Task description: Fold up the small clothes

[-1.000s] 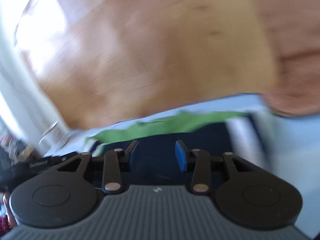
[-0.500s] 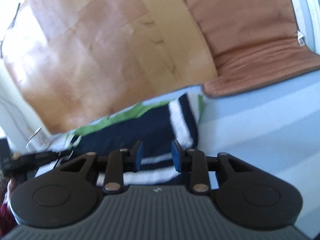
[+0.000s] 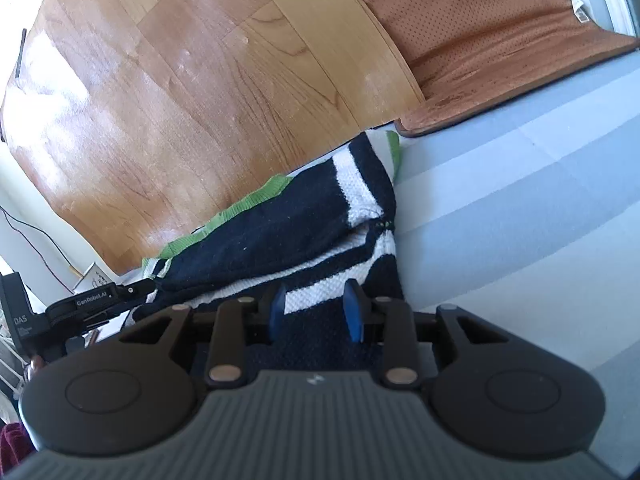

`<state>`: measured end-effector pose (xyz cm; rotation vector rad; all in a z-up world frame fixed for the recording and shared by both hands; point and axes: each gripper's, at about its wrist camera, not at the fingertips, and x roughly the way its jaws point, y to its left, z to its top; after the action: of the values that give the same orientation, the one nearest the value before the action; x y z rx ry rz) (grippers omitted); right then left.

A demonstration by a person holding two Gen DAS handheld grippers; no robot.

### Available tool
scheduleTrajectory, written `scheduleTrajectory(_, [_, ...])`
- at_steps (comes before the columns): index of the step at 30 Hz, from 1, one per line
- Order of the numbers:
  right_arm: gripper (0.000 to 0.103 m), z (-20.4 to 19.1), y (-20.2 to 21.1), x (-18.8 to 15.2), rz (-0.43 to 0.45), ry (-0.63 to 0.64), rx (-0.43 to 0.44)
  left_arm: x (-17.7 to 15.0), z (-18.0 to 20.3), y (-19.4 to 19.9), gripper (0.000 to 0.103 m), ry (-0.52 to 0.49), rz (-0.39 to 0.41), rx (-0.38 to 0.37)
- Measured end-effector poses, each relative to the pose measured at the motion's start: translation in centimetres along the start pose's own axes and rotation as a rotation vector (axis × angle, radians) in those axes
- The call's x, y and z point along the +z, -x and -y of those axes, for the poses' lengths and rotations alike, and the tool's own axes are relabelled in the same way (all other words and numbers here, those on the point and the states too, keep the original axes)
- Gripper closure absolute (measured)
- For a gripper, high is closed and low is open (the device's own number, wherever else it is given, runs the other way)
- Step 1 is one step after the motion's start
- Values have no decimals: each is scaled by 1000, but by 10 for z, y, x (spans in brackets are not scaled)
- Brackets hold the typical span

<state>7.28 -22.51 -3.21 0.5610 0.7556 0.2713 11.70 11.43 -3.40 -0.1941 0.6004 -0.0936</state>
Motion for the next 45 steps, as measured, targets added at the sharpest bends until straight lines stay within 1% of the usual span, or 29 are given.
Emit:
scheduleTrajectory(3, [68, -4, -1, -2, 10, 27, -23, 0, -1, 2, 58, 5, 10, 14])
scheduleTrajectory(5, [68, -9, 2, -5, 42, 48, -81, -1, 0, 3, 57, 9, 16, 25])
scheduleTrajectory(7, [68, -8, 3, -5, 65, 39, -112, -1, -1, 5, 55, 11, 25, 37])
scheduleTrajectory(10, [69, -1, 3, -3, 80, -4, -122, -1, 0, 7, 53, 6, 38, 53])
scheduleTrajectory(13, [73, 2, 4, -2, 93, -22, -136, -2, 3, 8, 53, -7, 45, 70])
scheduleTrajectory(15, [79, 5, 4, -2, 102, -41, -150, -2, 4, 9, 53, -16, 50, 78])
scheduleTrajectory(17, [79, 6, 4, -2, 103, -50, -147, -3, 6, 10, 52, -22, 52, 80])
scheduleTrajectory(21, [79, 3, 4, -2, 102, -37, -154, -4, 8, 8, 48, -33, 29, 78])
scheduleTrajectory(24, [79, 6, 4, -1, 103, -48, -142, -5, 5, 11, 46, -23, -31, 46])
scheduleTrajectory(26, [78, 8, 4, -1, 103, -59, -132, -14, 0, 24, 43, -14, -54, -3])
scheduleTrajectory(28, [78, 8, 5, -2, 104, -63, -127, -27, 0, 46, 41, -44, -46, -21])
scheduleTrajectory(30, [77, 8, 5, -2, 104, -62, -126, -43, 1, 68, 36, -63, -70, -34])
scheduleTrajectory(32, [77, 8, 5, -2, 104, -63, -125, -60, 2, 86, 36, -79, -99, -15])
scheduleTrajectory(36, [77, 7, 5, -2, 104, -59, -129, -91, 6, 127, 34, -113, -75, 5])
scheduleTrajectory(38, [77, 5, 4, -1, 99, -46, -137, -99, 7, 141, 34, -115, -60, 22])
scheduleTrajectory(41, [77, -1, 8, -3, 80, 10, -158, -106, 1, 154, 32, -86, -59, 64])
scheduleTrajectory(42, [77, -5, 12, -6, 71, 47, -167, -109, -2, 155, 33, -75, -83, 76])
scheduleTrajectory(45, [74, -17, 31, -24, 46, 182, -189, -116, -6, 166, 32, -78, -74, 70])
